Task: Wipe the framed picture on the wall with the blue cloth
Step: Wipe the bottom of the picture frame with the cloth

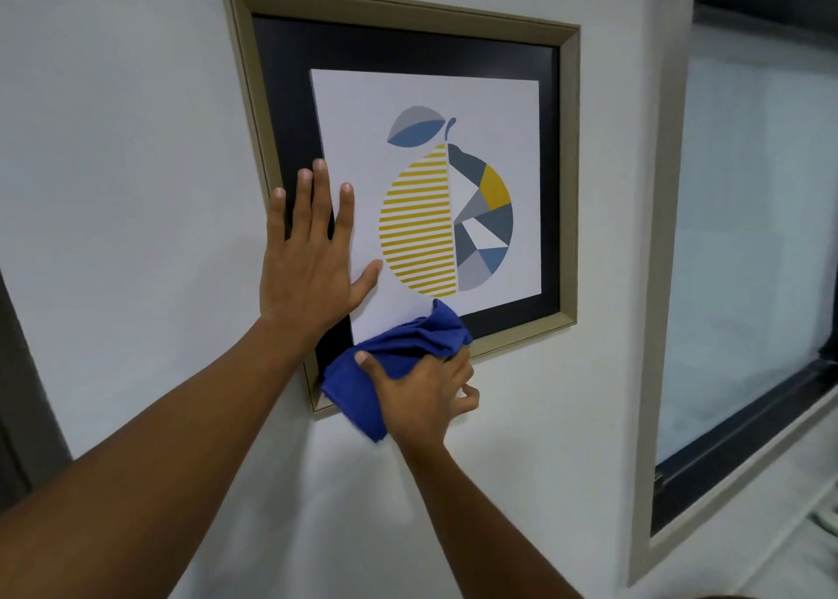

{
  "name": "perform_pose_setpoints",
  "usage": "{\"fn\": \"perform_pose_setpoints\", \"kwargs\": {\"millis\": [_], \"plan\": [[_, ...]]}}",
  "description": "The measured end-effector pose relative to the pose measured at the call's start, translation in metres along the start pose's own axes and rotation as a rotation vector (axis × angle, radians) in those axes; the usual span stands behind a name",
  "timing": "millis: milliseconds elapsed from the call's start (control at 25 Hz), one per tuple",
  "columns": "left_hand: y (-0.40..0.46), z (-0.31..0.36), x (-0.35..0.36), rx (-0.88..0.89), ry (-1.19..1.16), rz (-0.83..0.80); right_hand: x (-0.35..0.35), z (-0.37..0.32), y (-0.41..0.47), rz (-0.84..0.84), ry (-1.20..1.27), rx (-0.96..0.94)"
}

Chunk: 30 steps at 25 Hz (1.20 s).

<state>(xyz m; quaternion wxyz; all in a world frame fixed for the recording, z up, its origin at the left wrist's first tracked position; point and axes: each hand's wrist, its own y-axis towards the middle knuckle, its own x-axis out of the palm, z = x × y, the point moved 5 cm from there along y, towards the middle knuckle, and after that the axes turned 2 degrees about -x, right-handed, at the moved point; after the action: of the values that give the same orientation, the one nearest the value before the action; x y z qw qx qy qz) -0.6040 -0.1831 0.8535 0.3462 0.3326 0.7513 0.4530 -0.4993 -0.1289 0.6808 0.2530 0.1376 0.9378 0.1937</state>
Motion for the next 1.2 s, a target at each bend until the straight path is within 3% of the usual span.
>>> {"fn": "perform_pose_setpoints", "kwargs": {"millis": [160,400,560,760,1040,1200], "plan": [[0.0,-0.004,0.002,-0.004,0.002,0.006,-0.019,0.024,0.036,0.056,0.053,0.01],[-0.001,-0.003,0.001,-0.007,0.008,0.0,-0.092,0.111,0.134,0.169,-0.242,0.055],[-0.002,-0.003,0.0,-0.014,0.015,0.008,-0.1,0.119,0.151,0.21,-0.325,-0.027],[-0.001,-0.001,0.0,-0.01,0.026,0.003,-0.066,0.087,0.101,0.201,-0.166,0.041],[-0.001,-0.002,-0.001,-0.001,0.008,0.01,0.0,-0.021,-0.03,0.056,-0.183,-0.329],[-0.001,-0.003,-0.001,-0.008,-0.009,0.008,-0.005,-0.02,-0.023,0.044,-0.214,-0.358]]}}
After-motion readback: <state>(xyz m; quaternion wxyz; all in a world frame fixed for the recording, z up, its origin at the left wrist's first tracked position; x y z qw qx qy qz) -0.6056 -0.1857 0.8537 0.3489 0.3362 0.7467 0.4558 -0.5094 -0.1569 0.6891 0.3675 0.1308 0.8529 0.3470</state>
